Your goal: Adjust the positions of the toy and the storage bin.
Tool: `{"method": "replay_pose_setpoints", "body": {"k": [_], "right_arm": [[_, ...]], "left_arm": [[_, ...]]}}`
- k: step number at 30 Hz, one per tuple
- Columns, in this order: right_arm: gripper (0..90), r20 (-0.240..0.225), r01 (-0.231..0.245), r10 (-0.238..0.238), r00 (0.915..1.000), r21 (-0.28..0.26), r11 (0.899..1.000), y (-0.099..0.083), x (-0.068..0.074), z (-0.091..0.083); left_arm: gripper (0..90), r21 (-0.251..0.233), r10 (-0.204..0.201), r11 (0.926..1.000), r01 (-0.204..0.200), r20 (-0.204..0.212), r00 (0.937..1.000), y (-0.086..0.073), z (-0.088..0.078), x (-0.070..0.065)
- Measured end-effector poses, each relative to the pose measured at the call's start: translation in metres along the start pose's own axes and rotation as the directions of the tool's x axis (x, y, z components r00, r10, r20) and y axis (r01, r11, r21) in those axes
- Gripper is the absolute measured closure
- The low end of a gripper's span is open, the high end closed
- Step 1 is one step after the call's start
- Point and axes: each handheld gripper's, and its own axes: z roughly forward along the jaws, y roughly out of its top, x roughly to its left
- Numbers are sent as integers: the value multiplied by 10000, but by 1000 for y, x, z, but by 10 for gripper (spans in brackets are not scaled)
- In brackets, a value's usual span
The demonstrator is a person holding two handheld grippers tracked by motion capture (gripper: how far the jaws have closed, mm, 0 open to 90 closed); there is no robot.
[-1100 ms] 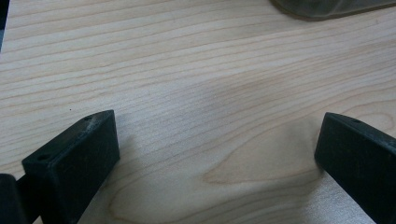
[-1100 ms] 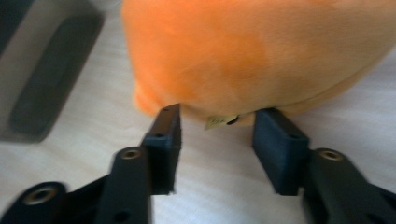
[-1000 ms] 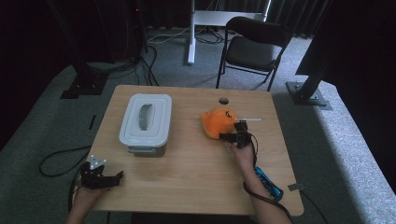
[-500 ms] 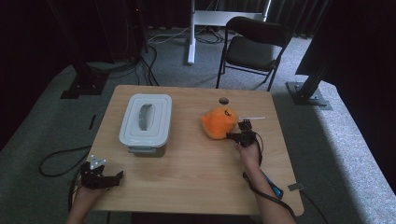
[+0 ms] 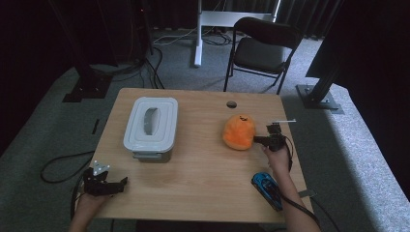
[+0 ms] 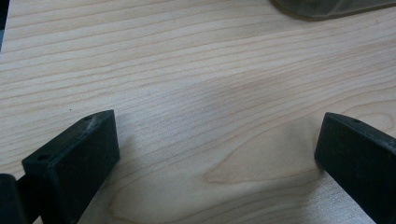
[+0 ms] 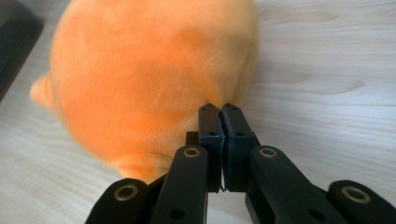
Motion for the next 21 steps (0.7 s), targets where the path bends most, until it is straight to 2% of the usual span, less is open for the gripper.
{"method": "replay_pose_setpoints", "body": {"k": [1, 5, 9, 10, 12, 13, 16, 18, 20, 21], "right_arm": [[879, 13, 40, -40, 10000, 134, 9999, 2, -1, 0], [865, 47, 21, -21, 10000, 45, 10000, 4, -3, -2], [714, -246, 99, -108, 9996, -363, 9993, 2, 6, -16], [695, -441, 93, -111, 9990, -415, 9991, 0, 10, -19], [607, -444, 445, -459, 9980, -307, 9985, -4, 18, -23], [592, -421, 520, -530, 9977, -259, 9983, -7, 22, -23], [556, -281, 538, -543, 9981, -178, 9984, -16, 24, -23], [539, -343, 378, -377, 9987, 9, 9993, -22, 22, -17], [535, -611, 217, -197, 9979, 324, 9992, -27, 19, -10], [541, -649, 235, -215, 9977, 300, 9993, -29, 19, -7]], "left_arm": [[3, 3, 2, 10000, -2, 0, 10000, 0, 0, 0], [3, 1, 1, 10000, -1, 0, 10000, 0, 0, 0], [3, 0, -2, 10000, 2, 1, 10000, 0, 0, 0], [3, -2, 1, 10000, -1, 0, 10000, 0, 0, 0], [3, -2, -1, 10000, 1, -1, 10000, 0, 0, 0], [3, -1, 1, 10000, -1, 2, 10000, 0, 0, 0], [3, 4, 2, 10000, -2, 0, 10000, 0, 0, 0], [3, 3, -1, 10000, 1, 1, 10000, 0, 0, 0], [3, 1, 1, 10000, -1, 0, 10000, 0, 0, 0], [3, 1, 1, 10000, -1, 0, 10000, 0, 0, 0]]}}
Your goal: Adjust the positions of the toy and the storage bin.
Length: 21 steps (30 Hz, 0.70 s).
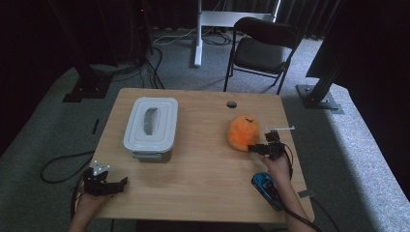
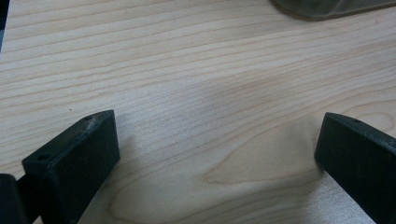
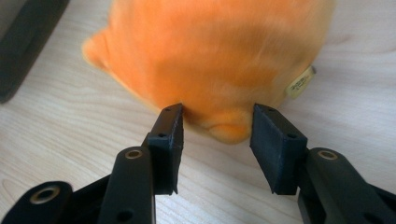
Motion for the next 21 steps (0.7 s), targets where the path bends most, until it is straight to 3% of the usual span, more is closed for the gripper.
{"method": "replay_pose_setpoints", "body": {"k": [2, 6, 8, 14, 21], "right_arm": [[569, -160, -63, 62, 9999, -57, 10000, 0, -2, 2], [772, -374, 210, -208, 9991, 56, 9998, 4, -3, 3], [828, -272, 320, -318, 9991, 93, 9994, 4, -2, 4], [842, -16, 479, -480, 9988, -161, 9987, 4, -3, -10], [847, 171, 286, -278, 9995, -515, 9983, -1, -18, -36]], "left_arm": [[3, 1, 1, 10000, -1, 1, 10000, 0, 0, 0], [3, 0, 1, 10000, -1, 0, 10000, 0, 0, 0], [3, 1, 2, 10000, -2, 0, 10000, 0, 0, 0], [3, 1, 1, 10000, -1, 1, 10000, 0, 0, 0], [3, 5, 2, 10000, -2, 0, 10000, 0, 0, 0]]}}
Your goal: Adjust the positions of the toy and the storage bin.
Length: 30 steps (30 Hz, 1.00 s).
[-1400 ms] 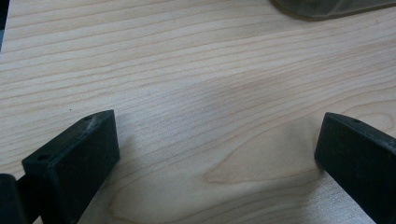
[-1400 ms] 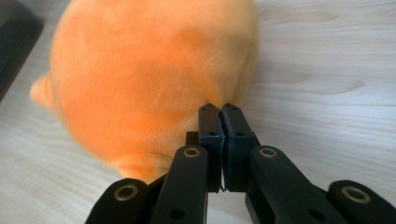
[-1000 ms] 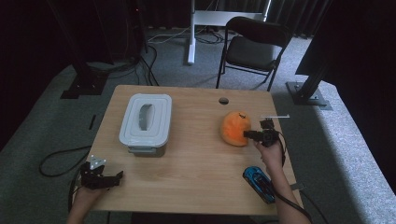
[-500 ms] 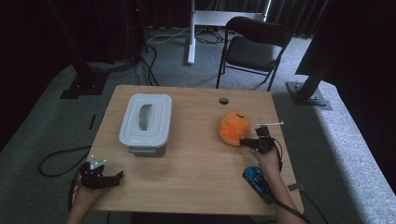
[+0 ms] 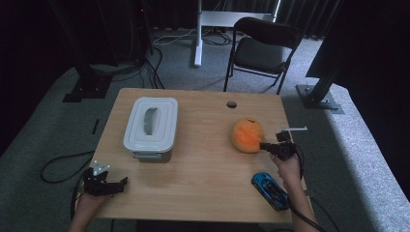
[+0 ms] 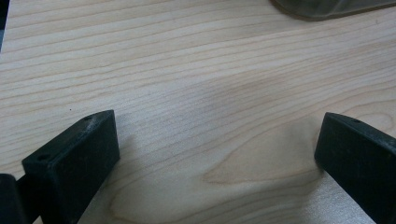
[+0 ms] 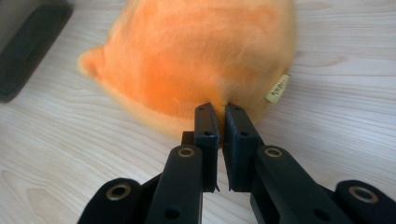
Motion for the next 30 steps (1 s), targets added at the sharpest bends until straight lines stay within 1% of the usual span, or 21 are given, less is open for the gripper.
{"method": "replay_pose_setpoints", "body": {"k": [1, 3, 6, 7, 8, 9, 10, 11, 13, 14, 15, 17, 19, 21, 23, 25, 27, 30], "right_arm": [[847, -53, -52, 52, 10000, 25, 10000, -2, -4, -3], [847, 180, -96, 96, 9998, 0, 10000, -5, -8, -7], [846, 341, -242, 241, 9991, 40, 9997, -11, -18, -12], [846, 330, -241, 237, 9992, 105, 9997, -12, -20, -12], [843, 196, -254, 248, 9995, 263, 9993, -14, -23, -12], [826, 235, -227, 219, 9995, 365, 9991, -16, -24, -11], [792, 285, -116, 99, 9995, 596, 9982, -17, -23, -9], [751, 239, 110, -128, 9996, 731, 9973, -18, -21, -9], [664, 363, 199, -219, 9991, 571, 9982, -17, -16, -13], [601, 274, 198, -212, 9994, 485, 9986, -15, -14, -15], [556, 154, 225, -231, 9996, 411, 9989, -12, -12, -17], [493, 236, 426, -430, 9988, 185, 9989, -6, -4, -22], [463, 279, 486, -484, 9984, -63, 9988, 1, 1, -24], [450, 171, 426, -423, 9990, -205, 9989, 7, 5, -22], [423, 75, 312, -310, 9995, -271, 9991, 12, 10, -17], [419, -56, 246, -248, 9997, -298, 9993, 16, 13, -12], [409, 57, 158, -157, 9999, -314, 9994, 18, 15, -6], [397, 275, 221, -216, 9994, -162, 9996, 18, 18, 3]], "left_arm": [[3, -7, -6, 10000, 6, 2, 10000, 0, 0, 0], [3, -4, -4, 10000, 4, 1, 10000, 0, 0, 0], [3, -7, -4, 10000, 4, 0, 10000, 0, 0, 0], [3, -3, -5, 10000, 5, 1, 10000, 0, 0, 0], [3, -6, -1, 10000, 1, -1, 10000, 0, 0, 0], [3, 0, -1, 10000, 1, 0, 10000, 0, 0, 0], [3, -3, -4, 10000, 4, 1, 10000, 0, 0, 0], [3, -3, -1, 10000, 1, 0, 10000, 0, 0, 0], [3, -4, -1, 10000, 1, 0, 10000, 0, 0, 0], [3, -6, -1, 10000, 1, -1, 10000, 0, 0, 0], [3, -6, -1, 10000, 1, 1, 10000, 0, 0, 0], [3, -8, -4, 10000, 4, 0, 10000, 0, 0, 0], [3, -4, 0, 10000, 0, 2, 10000, 0, 0, 0], [3, -1, -2, 10000, 2, 2, 10000, 0, 0, 0], [3, -8, -1, 10000, 1, -2, 10000, 0, 0, 0], [3, -7, 0, 10000, 0, 1, 10000, 0, 0, 0], [3, -8, -4, 10000, 4, -1, 10000, 0, 0, 0], [3, -10, -2, 10000, 2, 1, 10000, 0, 0, 0]]}}
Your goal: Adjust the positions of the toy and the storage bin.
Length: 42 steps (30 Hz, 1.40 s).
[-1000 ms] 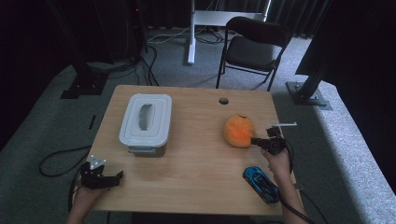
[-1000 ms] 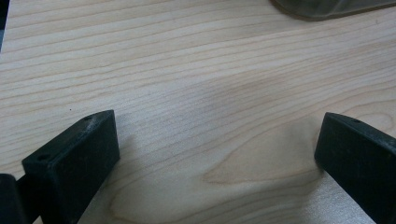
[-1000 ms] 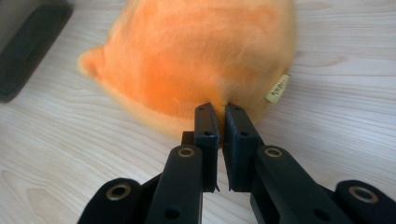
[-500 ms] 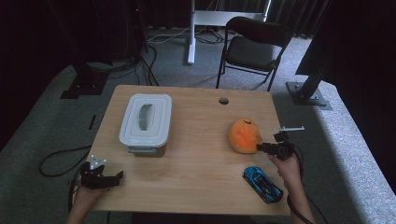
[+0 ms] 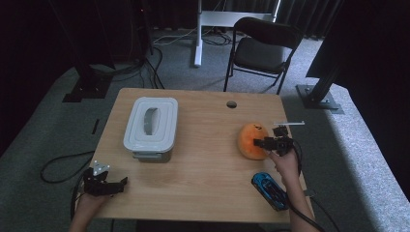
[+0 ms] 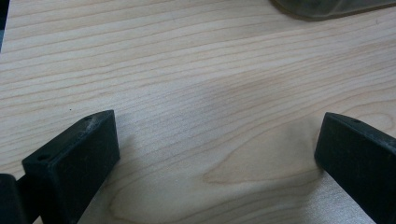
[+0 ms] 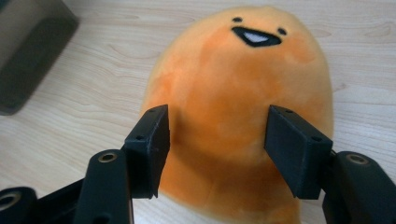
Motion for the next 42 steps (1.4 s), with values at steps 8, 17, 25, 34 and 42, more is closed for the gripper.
{"method": "replay_pose_setpoints", "body": {"k": [8, 17, 25, 34, 42], "right_arm": [[469, 294, 757, -744, 9968, -474, 9960, -13, 3, 14], [788, 322, 601, -591, 9977, -324, 9977, -5, 5, 13], [806, 657, 805, -754, 9950, -795, 9936, 20, -14, -3], [805, 864, 585, -519, 9949, -759, 9954, 35, -45, -12], [794, 967, 393, -375, 9946, -168, 9991, 18, -61, 3]], "left_arm": [[3, 1, 1, 10000, -1, -2, 10000, 0, 0, 0], [3, 3, 0, 10000, 0, -2, 10000, 0, 0, 0], [3, 8, -2, 10000, 2, 1, 10000, 0, 0, 0], [2, 8, -5, 10000, 5, 1, 10000, 0, 0, 0], [3, 22, 13, 10000, -13, 3, 10000, 0, 0, 0]]}}
